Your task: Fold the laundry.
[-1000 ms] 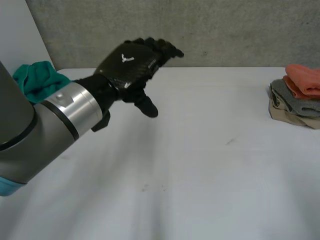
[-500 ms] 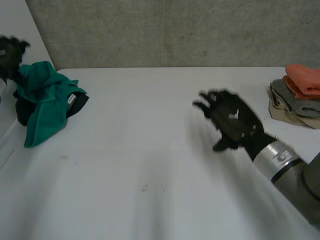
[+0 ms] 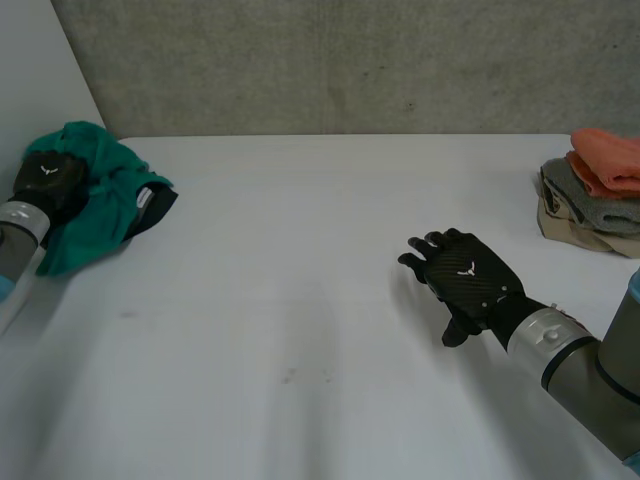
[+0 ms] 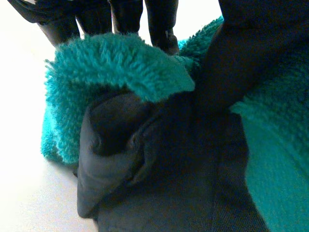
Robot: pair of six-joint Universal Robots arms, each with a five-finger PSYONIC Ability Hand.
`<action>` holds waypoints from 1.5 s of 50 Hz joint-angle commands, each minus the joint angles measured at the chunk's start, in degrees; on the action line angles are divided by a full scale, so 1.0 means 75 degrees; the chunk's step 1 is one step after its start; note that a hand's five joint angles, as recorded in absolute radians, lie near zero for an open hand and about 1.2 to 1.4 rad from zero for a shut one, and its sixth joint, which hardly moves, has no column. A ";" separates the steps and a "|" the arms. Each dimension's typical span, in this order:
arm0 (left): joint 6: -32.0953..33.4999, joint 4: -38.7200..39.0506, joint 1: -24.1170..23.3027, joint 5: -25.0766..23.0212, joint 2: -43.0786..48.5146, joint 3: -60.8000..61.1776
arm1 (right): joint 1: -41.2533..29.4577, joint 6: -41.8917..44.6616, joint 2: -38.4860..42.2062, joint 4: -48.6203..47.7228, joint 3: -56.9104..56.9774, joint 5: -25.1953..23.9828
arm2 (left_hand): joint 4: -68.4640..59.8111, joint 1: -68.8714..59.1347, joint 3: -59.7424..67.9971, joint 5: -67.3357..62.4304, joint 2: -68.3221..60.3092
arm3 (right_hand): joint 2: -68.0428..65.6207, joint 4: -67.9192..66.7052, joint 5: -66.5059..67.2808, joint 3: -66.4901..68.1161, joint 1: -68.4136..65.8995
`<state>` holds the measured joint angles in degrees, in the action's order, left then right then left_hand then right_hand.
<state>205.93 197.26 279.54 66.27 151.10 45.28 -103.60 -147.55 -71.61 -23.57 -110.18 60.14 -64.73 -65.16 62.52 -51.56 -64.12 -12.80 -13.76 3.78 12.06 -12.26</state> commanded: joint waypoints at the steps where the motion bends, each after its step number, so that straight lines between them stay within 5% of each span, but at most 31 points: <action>1: -0.0105 0.0616 -0.0592 0.0819 -0.0926 0.0711 | -0.0003 0.0021 0.0056 0.0002 0.0007 0.0032 | -0.2036 -0.1978 0.2331 -0.2458 -0.2117 | 0.0373 0.0501 -0.0504 -0.0275 0.0302; 5: -0.0502 0.1038 -0.0967 0.0949 -0.2202 0.1777 | 0.0008 0.0021 0.0056 0.0002 0.0030 0.0044 | -0.2036 -0.1978 0.2331 -0.2458 -0.2117 | 0.0373 0.0501 -0.0504 -0.0275 0.0302; 16: -0.3128 0.1215 -0.3345 0.0984 -0.4923 0.3782 | 0.0020 -0.0061 -0.0002 0.0014 0.0147 0.0640 | -0.2036 -0.1978 0.2331 -0.2458 -0.2117 | 0.0373 0.0501 -0.0504 -0.0275 0.0302; 24: -0.3421 0.0876 -0.5581 0.1650 -0.3638 0.4147 | 0.0195 -0.0072 -0.0038 0.0026 0.0265 0.0993 | -0.2036 -0.1978 0.2331 -0.2458 -0.2117 | 0.0373 0.0501 -0.0504 -0.0275 0.0302; 31: -0.3901 0.0523 -0.6592 0.2027 -0.3224 0.4170 | 0.0243 -0.0072 -0.0026 0.0026 0.0370 0.1063 | -0.1995 -0.1937 0.2289 -0.2417 -0.2076 | 0.0373 0.0501 -0.0504 -0.0275 0.0302; 32: -0.4204 0.0523 -0.6697 0.2016 -0.3317 0.4216 | 0.0254 -0.0072 -0.0026 0.0026 0.0370 0.1063 | 0.0626 0.0684 -0.0331 0.0204 0.0545 | 0.0373 0.0501 -0.0504 -0.0275 0.0302; 35: -0.4522 0.0546 -0.6710 0.1981 -0.3761 0.4415 | 0.0301 -0.0072 -0.0026 0.0026 0.0370 0.1063 | 0.4493 0.4551 -0.4198 0.4071 0.4412 | 0.0373 0.0501 -0.0504 -0.0275 0.0302; 39: -0.4454 0.0570 -0.6477 0.1969 -0.4440 0.4789 | 0.0325 -0.0084 -0.0026 0.0026 0.0382 0.1086 | 0.6544 0.6602 -0.6249 0.6121 0.6462 | 0.0373 0.0501 -0.0504 -0.0275 0.0302; 49: -0.2885 0.0593 -0.4309 0.1899 -0.5533 0.5517 | 0.0290 -0.0072 -0.0038 0.0096 0.0405 0.1461 | 0.6663 0.6721 -0.6368 0.6241 0.6582 | 0.0373 0.0501 -0.0504 -0.0275 0.0302; 58: 0.0511 0.0594 -0.3184 0.1161 -0.3720 0.4805 | 0.0243 -0.0072 -0.0014 0.0108 0.0347 0.1520 | 0.6618 0.6676 -0.6323 0.6196 0.6537 | 0.0373 0.0501 -0.0504 -0.0275 0.0302; 62: 0.1148 0.0570 -0.3042 0.0961 -0.2711 0.4043 | 0.0231 -0.0072 -0.0003 0.0108 0.0323 0.1520 | 0.6484 0.6542 -0.6189 0.6062 0.6403 | 0.0373 0.0501 -0.0504 -0.0275 0.0302; 67: 0.1125 0.0617 -0.3019 0.0797 -0.1889 0.3245 | 0.0243 -0.0072 0.0021 0.0108 0.0323 0.1520 | 0.4495 0.4553 -0.4200 0.4073 0.4414 | 0.0373 0.0501 -0.0504 -0.0275 0.0302; 71: 0.1055 0.0722 -0.3100 0.0785 -0.1724 0.2975 | 0.0243 -0.0061 0.0056 0.0108 0.0323 0.1520 | -0.1889 -0.1831 0.2184 -0.2311 -0.1970 | 0.0373 0.0501 -0.0504 -0.0275 0.0302; 75: 0.0693 0.1190 -0.3393 0.0832 -0.1958 0.3196 | 0.0266 -0.0061 0.0056 0.0108 0.0335 0.1520 | -0.2036 -0.1978 0.2331 -0.2458 -0.2117 | 0.0373 0.0501 -0.0504 -0.0275 0.0302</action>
<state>214.58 202.67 256.57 72.12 137.90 68.47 -101.79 -148.04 -71.33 -22.76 -107.75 71.54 -63.91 -63.19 62.87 -51.67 -63.91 -12.80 -13.76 3.78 12.06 -12.26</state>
